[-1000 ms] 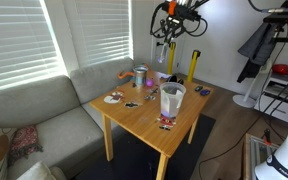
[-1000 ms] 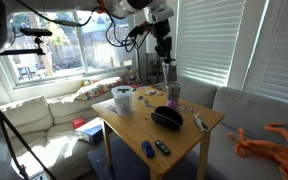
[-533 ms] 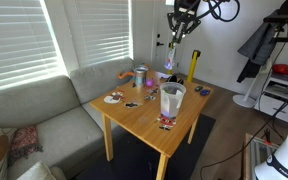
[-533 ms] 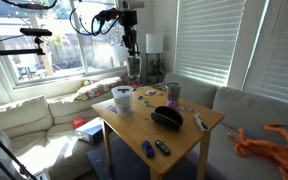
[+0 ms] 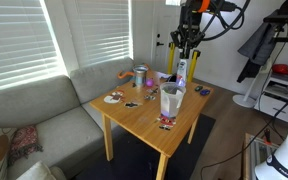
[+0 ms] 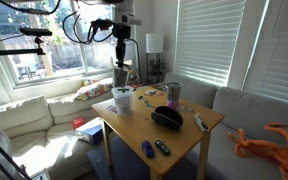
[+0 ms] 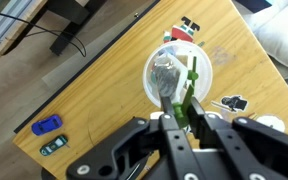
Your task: Put the plastic cup on the left side of the table then put the squishy drinks in it
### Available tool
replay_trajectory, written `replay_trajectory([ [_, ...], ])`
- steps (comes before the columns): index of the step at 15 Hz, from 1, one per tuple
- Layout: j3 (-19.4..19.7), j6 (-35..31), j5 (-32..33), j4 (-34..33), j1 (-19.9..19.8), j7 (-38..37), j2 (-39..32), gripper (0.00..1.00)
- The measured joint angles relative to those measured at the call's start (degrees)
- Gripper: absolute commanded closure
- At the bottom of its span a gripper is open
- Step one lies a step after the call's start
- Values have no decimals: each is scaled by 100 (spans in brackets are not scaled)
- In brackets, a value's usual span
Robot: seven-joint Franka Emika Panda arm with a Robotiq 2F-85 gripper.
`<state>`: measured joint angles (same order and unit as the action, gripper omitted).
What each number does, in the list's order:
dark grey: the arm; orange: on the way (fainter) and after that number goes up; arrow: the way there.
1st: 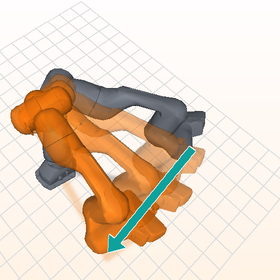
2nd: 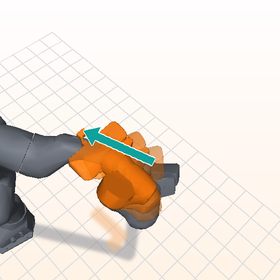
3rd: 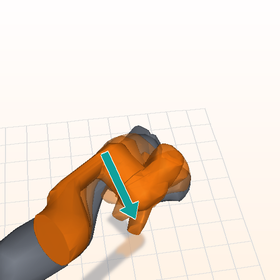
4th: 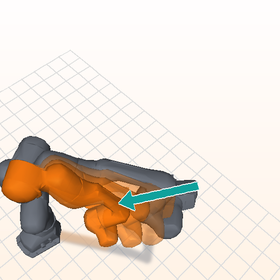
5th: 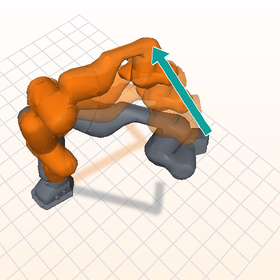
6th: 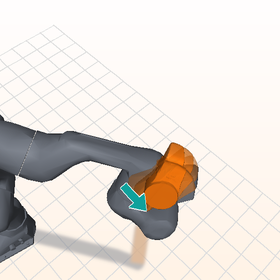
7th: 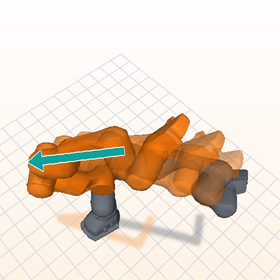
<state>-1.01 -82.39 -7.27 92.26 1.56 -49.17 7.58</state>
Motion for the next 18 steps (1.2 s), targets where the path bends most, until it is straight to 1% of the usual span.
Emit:
replay_trajectory([
  [5, -9, -86, 2, 280, 0, 464, -14, 95],
  [14, -53, -689, 33, 502, 0, 811, -10, 95],
  [15, -56, -719, 35, 532, 0, 851, -10, 93],
  [16, -59, -722, 39, 554, 0, 891, -10, 55],
  [17, -64, -722, 45, 577, 0, 922, -8, 54],
  [18, -69, -722, 47, 600, 0, 937, -6, 48],
])
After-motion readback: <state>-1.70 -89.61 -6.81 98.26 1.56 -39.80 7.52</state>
